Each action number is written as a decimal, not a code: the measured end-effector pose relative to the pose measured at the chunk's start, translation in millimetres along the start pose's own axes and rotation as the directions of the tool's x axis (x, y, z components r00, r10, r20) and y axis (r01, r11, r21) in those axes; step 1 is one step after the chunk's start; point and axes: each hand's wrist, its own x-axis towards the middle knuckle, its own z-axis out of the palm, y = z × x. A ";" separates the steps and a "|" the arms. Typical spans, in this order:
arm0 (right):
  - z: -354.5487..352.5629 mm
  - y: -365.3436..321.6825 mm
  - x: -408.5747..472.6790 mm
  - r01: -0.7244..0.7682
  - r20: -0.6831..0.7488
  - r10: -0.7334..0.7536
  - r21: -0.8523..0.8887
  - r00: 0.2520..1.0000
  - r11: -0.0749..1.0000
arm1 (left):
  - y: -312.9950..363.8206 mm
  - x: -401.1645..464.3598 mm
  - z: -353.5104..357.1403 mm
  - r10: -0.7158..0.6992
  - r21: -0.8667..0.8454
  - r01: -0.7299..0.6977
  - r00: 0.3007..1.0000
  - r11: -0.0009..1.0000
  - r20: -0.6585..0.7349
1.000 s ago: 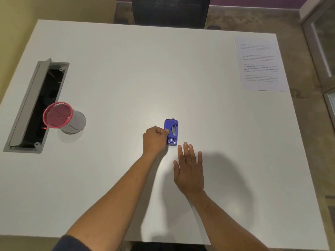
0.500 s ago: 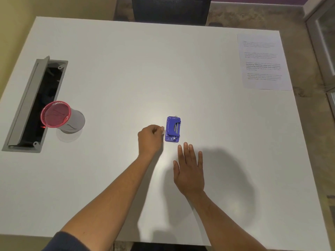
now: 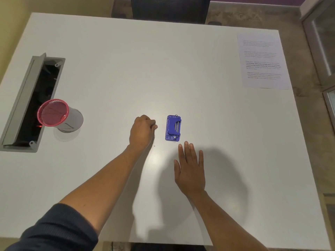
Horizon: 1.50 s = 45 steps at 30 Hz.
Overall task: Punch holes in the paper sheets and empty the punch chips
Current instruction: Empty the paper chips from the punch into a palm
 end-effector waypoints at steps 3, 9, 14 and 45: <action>0.2 0.0 0.4 0.000 -0.001 0.000 -0.002 1.000 1.000 | -0.5 -0.5 1.1 0.022 0.052 -0.022 1.000 0.998 -0.010; -0.3 -1.0 0.5 -0.009 0.001 0.009 -0.005 1.000 1.000 | 2.5 3.8 -1.1 0.068 0.163 -0.077 0.996 0.984 0.057; -5.0 -2.8 1.6 -0.019 0.012 0.018 0.021 1.000 1.000 | 10.8 6.6 -5.2 0.094 0.340 -0.147 0.981 0.929 0.169; -67.2 -67.4 36.5 -0.367 0.656 0.079 0.514 0.751 -0.775 | 45.1 -105.7 -28.5 0.107 -0.337 -0.069 0.990 0.939 0.095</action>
